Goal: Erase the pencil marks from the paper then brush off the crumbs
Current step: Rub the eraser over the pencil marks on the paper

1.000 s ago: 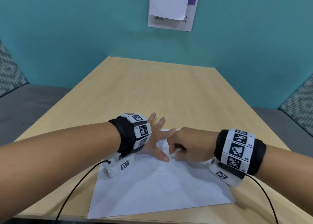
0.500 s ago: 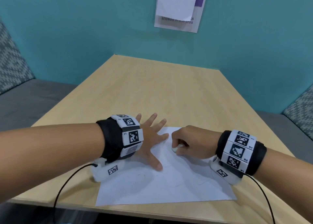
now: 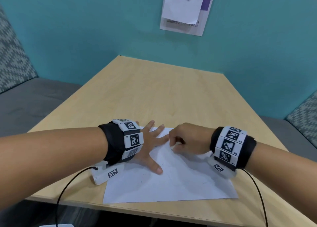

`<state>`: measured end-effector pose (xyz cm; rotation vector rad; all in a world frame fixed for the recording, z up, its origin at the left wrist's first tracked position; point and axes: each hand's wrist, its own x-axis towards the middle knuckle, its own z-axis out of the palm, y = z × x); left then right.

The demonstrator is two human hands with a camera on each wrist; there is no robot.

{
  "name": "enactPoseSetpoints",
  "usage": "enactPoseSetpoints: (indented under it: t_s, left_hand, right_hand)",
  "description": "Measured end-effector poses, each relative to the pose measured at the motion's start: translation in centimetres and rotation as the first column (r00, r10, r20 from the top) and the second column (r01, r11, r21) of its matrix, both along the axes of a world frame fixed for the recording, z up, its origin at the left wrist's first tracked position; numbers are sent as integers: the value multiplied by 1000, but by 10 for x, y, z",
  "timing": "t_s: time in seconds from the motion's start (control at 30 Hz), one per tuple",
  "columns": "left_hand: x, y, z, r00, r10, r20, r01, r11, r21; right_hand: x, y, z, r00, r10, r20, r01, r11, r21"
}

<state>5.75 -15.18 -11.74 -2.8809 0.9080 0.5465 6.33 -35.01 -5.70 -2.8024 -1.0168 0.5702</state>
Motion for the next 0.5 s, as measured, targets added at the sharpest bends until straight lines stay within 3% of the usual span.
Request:
enactPoseSetpoints:
  t_s: [0.13, 0.27, 0.4, 0.5]
  left_hand:
    - [1, 0, 1, 1000, -8, 8, 8, 1000, 2]
    - [2, -1, -2, 1000, 3, 11, -3, 1000, -6]
    - [2, 1, 0, 1000, -8, 13, 9, 1000, -26]
    - [2, 1, -2, 1000, -2, 10, 3, 1000, -22]
  right_hand:
    - [-20, 11, -7, 989, 131, -76, -129, 991, 27]
    - [1, 2, -2, 1000, -4, -6, 4, 1000, 16]
    - [-18, 16, -6, 987, 139, -76, -137, 990, 25]
    - [0, 5, 2, 1000, 7, -12, -8, 1000, -7]
